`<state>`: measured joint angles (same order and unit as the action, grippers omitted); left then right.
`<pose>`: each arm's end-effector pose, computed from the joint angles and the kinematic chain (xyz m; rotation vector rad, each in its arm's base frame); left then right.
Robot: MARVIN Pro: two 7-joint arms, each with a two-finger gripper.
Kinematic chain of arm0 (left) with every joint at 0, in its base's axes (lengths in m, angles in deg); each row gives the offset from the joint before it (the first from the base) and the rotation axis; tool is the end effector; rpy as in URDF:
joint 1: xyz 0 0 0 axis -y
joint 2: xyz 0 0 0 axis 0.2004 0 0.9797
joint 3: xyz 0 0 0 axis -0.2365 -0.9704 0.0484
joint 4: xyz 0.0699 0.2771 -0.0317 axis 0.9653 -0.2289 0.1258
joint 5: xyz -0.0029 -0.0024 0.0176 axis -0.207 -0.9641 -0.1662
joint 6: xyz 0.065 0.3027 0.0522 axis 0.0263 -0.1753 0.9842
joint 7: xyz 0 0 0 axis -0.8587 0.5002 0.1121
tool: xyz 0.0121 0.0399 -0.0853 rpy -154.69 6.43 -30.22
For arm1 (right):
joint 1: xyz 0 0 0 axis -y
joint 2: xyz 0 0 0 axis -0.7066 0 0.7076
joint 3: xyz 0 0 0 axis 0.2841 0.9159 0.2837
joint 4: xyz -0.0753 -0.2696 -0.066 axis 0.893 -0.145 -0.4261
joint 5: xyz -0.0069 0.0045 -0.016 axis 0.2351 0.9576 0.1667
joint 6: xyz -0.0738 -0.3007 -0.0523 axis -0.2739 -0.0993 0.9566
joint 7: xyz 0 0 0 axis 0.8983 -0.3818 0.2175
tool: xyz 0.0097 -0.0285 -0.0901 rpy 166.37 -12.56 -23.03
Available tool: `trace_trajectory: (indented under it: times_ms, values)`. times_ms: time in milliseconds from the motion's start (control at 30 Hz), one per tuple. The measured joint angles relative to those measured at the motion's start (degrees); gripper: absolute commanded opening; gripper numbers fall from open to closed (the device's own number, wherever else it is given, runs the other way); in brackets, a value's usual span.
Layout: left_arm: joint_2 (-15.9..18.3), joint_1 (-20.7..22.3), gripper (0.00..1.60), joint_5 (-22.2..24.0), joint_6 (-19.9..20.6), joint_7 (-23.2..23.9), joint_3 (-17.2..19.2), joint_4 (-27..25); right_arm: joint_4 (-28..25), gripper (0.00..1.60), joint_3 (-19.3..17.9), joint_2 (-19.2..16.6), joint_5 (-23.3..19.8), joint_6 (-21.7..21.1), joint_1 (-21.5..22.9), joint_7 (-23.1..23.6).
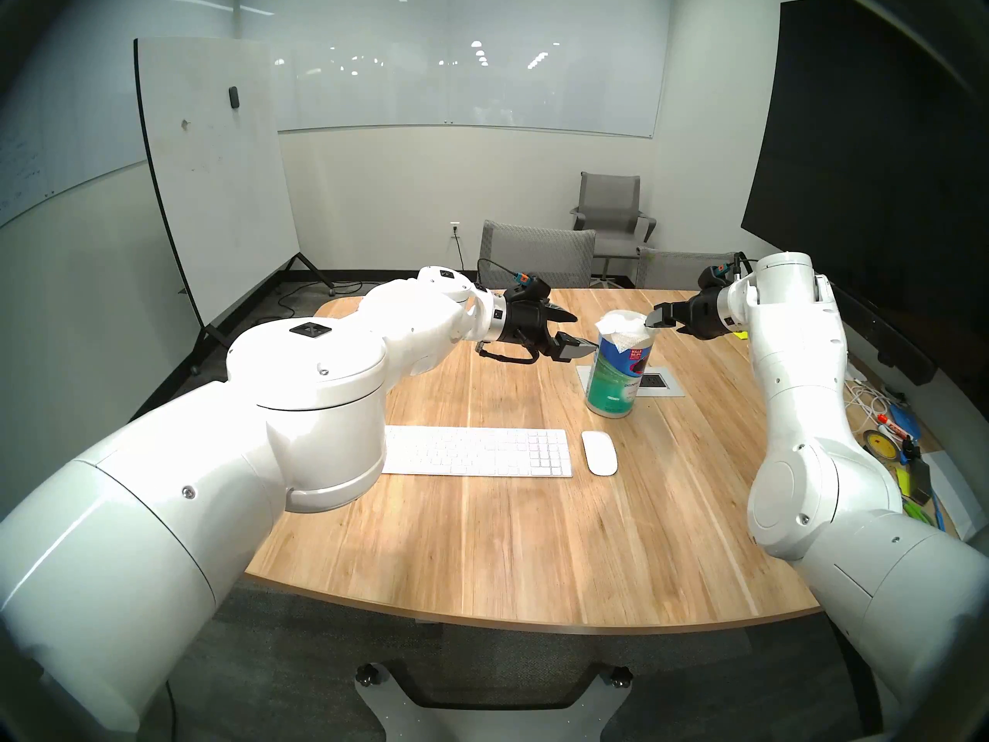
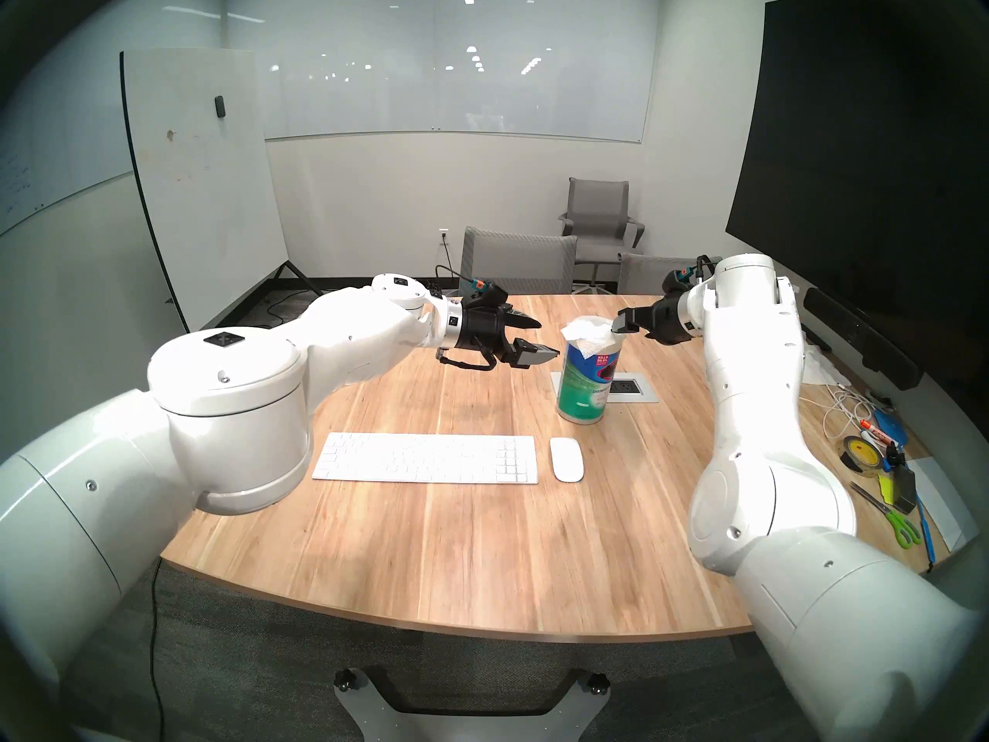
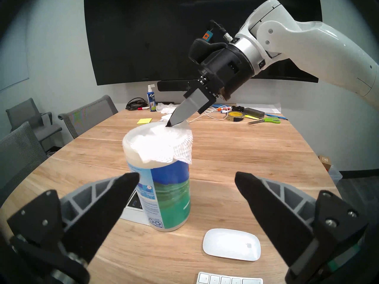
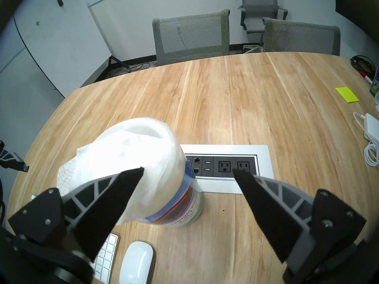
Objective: Wipe the keyboards and mice with a disinfecting wipe, then set the wipe down
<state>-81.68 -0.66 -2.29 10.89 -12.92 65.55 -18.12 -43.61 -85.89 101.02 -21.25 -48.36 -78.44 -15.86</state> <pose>0.6065 -0.1773 -0.1563 1.6239 -1.3088 1.2755 0.5950 -0.1580 -0.1171 -2.6280 -0.0976 -1.2259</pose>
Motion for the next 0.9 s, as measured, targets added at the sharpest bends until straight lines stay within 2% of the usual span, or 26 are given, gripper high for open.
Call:
trace_trajectory:
  times_ms: [900]
  values:
    - [-1.69, -0.02, 1.60, -0.36, 3.28, -5.45, 0.14, -0.25, 0.00, 1.60, -0.53, 0.28, 0.38, 0.00, 0.01, 0.00]
